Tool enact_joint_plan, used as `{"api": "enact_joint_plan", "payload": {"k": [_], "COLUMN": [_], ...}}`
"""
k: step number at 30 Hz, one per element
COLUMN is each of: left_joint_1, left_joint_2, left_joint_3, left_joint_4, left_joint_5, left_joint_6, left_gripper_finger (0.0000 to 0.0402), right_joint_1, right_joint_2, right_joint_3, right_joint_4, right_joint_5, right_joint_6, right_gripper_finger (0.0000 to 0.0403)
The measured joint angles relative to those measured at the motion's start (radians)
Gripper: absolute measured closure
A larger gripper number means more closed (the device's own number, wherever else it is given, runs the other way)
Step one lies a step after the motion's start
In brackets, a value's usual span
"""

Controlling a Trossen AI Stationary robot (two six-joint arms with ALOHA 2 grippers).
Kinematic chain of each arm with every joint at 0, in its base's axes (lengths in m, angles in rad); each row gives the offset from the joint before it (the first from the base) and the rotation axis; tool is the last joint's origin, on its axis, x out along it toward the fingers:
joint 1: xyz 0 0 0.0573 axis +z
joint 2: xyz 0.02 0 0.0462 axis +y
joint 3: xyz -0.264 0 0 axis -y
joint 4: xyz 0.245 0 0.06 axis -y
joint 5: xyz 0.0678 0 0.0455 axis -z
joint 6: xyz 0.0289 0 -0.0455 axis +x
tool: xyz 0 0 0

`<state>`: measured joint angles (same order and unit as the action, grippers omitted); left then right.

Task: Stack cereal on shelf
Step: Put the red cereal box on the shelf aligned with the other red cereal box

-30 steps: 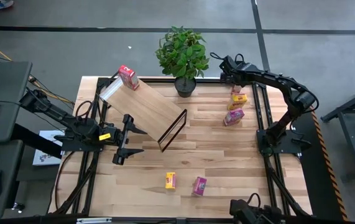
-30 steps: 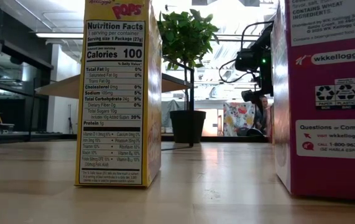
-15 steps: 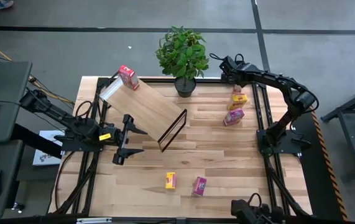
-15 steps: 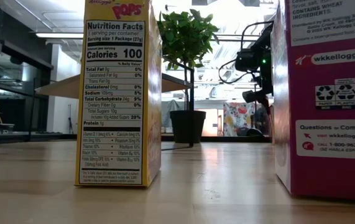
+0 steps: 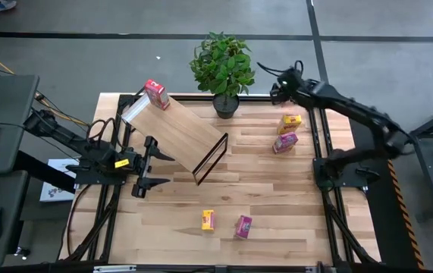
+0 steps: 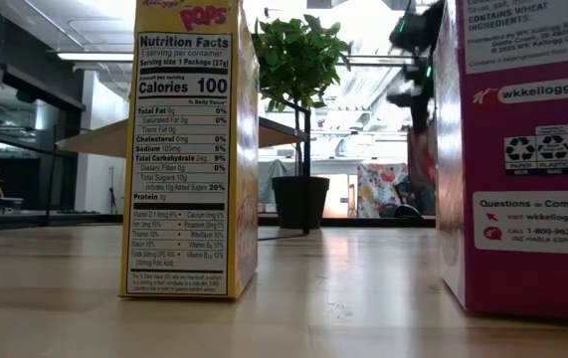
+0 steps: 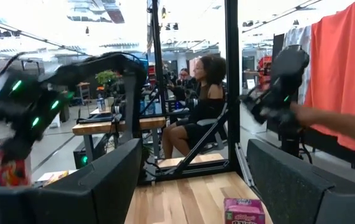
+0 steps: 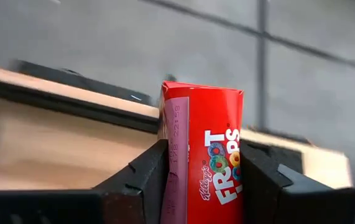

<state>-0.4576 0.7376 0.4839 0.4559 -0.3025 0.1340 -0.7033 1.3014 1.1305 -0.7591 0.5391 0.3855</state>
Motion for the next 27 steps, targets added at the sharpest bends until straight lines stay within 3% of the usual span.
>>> {"api": "enact_joint_plan", "payload": {"k": [6,10,15,20,23,27], "left_joint_1": [0.0,0.0,0.0,-0.001,0.0,0.0], "left_joint_2": [0.001,0.001,0.013,0.031,0.045,0.073], "left_joint_3": [0.0,0.0,0.0,0.0,0.0,0.0], "left_joint_4": [-0.047,-0.075,-0.072,-0.07,-0.071,-0.058], "left_joint_5": [0.0,0.016,0.131,0.242,0.19,-0.046], "left_joint_6": [-0.002,-0.002,-0.02,-0.009,-0.001,-0.001], "left_gripper_finger": [0.0116,0.0116,0.0116,0.0116,0.0116,0.0116], "right_joint_1": [0.212,0.402,0.666,0.833,0.887,0.93], "right_joint_2": [-0.239,-0.326,-0.317,-0.224,-0.148,-0.057], "right_joint_3": [0.0,0.0,0.001,0.001,0.001,0.001], "right_joint_4": [0.0,0.022,0.181,0.416,0.513,0.6], "right_joint_5": [-0.14,-0.223,-0.203,-0.161,-0.174,-0.175], "right_joint_6": [-0.025,0.004,-0.013,-0.101,-0.139,-0.166], "right_gripper_finger": [0.0251,0.0251,0.0251,0.0251,0.0251,0.0251]}}
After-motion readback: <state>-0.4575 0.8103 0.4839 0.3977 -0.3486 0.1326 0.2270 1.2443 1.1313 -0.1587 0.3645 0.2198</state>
